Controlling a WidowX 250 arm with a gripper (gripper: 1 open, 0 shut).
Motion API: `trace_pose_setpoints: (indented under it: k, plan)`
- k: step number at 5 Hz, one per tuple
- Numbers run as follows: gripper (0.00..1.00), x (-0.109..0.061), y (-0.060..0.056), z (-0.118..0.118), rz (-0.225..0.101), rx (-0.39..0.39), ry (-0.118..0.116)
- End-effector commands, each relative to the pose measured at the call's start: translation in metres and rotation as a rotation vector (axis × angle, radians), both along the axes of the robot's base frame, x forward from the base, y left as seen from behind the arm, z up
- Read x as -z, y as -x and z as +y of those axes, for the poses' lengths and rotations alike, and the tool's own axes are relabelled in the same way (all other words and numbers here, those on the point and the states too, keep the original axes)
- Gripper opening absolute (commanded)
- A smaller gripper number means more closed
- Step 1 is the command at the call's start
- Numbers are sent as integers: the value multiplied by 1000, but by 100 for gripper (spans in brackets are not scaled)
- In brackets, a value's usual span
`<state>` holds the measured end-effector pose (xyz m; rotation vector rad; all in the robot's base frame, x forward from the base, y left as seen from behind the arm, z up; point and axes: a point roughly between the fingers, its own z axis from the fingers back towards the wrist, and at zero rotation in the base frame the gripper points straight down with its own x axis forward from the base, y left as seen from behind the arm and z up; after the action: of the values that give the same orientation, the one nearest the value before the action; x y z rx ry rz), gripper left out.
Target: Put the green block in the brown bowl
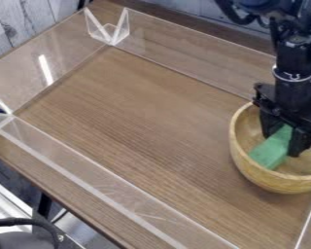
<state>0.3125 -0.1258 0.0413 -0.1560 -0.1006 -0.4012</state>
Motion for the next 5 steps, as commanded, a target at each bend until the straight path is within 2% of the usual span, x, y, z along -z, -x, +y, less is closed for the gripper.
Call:
trace_pose_setpoints:
  k: [1, 5]
  plan:
    - [0, -7, -3, -4, -29, 18, 11]
    - [0, 1, -1, -2, -15, 3, 19]
